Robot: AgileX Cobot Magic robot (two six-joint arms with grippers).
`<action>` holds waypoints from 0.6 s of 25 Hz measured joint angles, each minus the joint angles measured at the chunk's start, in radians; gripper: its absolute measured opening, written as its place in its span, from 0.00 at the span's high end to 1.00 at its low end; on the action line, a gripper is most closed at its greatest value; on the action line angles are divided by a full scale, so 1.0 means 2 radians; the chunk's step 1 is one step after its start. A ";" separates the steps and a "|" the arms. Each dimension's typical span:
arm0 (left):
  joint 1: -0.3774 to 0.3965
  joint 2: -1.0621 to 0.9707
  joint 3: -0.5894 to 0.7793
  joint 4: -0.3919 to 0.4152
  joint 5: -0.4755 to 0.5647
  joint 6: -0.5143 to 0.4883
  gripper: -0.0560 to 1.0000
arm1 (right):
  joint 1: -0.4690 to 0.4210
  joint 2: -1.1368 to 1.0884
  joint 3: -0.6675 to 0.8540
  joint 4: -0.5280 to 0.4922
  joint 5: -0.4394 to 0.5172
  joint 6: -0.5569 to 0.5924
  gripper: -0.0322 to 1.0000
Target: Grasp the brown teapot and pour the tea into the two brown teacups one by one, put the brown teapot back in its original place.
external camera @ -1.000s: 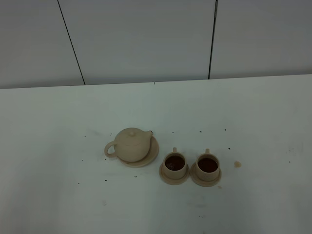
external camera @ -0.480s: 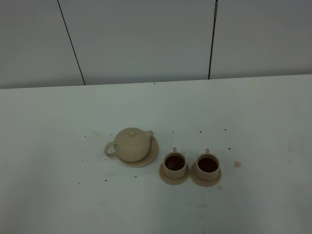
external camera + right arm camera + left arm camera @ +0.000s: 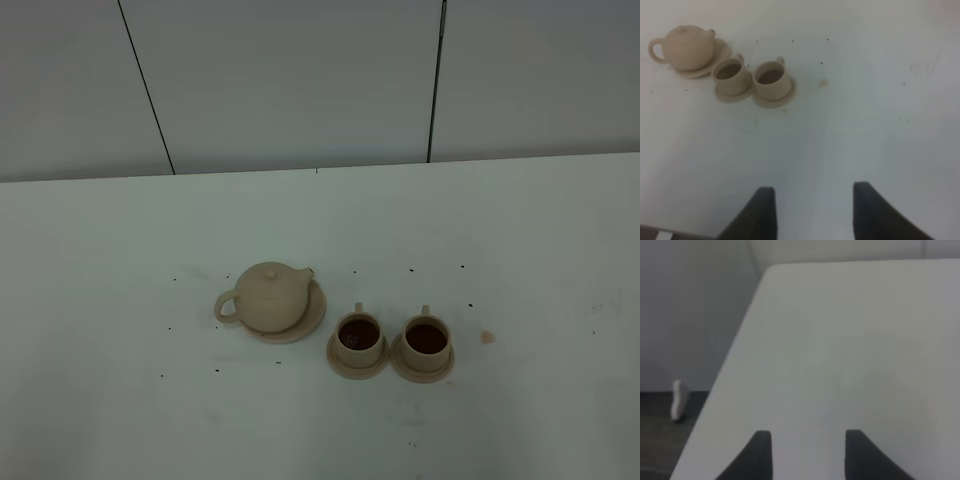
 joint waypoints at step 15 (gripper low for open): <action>0.064 -0.044 0.056 -0.114 -0.009 0.045 0.56 | 0.000 0.000 0.000 0.000 0.000 0.000 0.63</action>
